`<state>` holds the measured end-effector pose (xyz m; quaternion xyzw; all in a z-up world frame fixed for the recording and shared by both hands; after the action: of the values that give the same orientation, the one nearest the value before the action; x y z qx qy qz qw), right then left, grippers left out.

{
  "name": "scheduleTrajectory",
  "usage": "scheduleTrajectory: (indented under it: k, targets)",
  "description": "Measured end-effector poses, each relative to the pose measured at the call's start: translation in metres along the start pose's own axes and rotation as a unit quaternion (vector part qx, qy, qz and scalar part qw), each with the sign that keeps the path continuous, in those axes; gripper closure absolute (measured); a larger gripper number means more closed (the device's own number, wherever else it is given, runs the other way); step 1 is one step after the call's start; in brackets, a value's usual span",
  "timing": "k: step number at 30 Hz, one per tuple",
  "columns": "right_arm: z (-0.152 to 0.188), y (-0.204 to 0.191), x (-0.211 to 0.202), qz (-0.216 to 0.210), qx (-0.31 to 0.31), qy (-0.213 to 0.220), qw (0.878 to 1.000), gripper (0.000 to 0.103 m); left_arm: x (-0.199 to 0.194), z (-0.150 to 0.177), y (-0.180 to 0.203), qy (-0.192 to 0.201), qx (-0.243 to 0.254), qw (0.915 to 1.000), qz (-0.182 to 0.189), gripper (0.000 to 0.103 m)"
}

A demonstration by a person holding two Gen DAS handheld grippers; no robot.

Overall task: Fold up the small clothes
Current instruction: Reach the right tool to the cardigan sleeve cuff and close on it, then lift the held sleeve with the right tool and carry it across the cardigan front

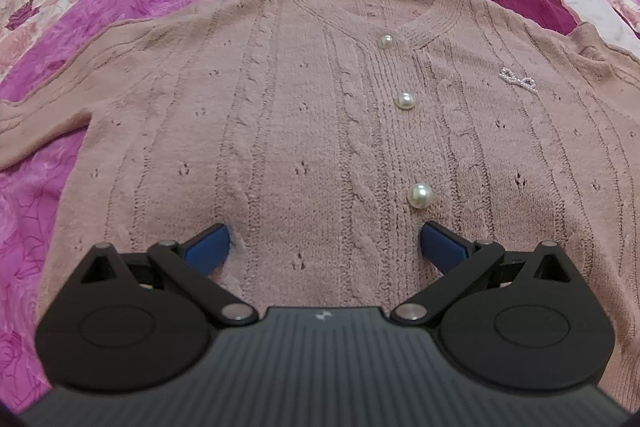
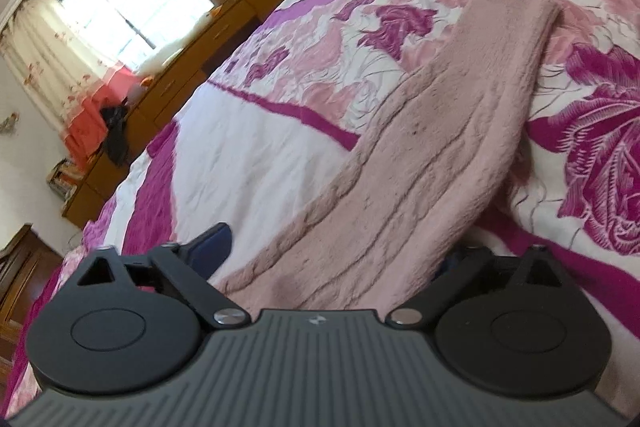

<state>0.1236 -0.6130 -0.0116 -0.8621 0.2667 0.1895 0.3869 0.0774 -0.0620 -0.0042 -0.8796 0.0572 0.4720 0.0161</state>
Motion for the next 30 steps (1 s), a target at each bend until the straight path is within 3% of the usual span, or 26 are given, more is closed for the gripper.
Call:
scheduleTrajectory:
  k: [3,5,8,22,30]
  targets:
    - [-0.005,0.009,0.001,0.013,0.02,0.005,1.0,0.044,0.001,0.0,0.001,0.001,0.001,1.0,-0.001,0.0]
    - [-0.009,0.016,0.001,0.025,0.03,0.004,0.999,0.075,0.001,0.0,0.001,0.002,0.003,1.0,-0.001,0.0]
    - [-0.012,0.016,-0.008,0.025,0.017,0.014,0.999,0.093,0.001,0.001,0.002,0.007,0.009,0.9999,-0.001,0.0]
    - [-0.018,-0.04,-0.123,-0.036,-0.068,0.131,0.988,0.096,-0.016,-0.001,-0.007,0.023,0.007,0.9997,0.007,0.0]
    - [0.011,-0.097,-0.15,-0.059,-0.147,0.122,0.98,0.096,-0.041,-0.009,-0.03,0.055,-0.001,0.9985,-0.003,0.0]
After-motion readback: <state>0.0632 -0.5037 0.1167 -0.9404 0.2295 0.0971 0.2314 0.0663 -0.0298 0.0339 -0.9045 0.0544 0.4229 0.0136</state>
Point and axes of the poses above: each gripper's, at about its wrist camera, not at the fingertips, and x roughly the way its jaws point, y to its right, z to its underside, the point moved 3 cm from there along x, roughly the way its jaws point, and after that the axes turned 5 degrees about z, right-handed, at the moved point
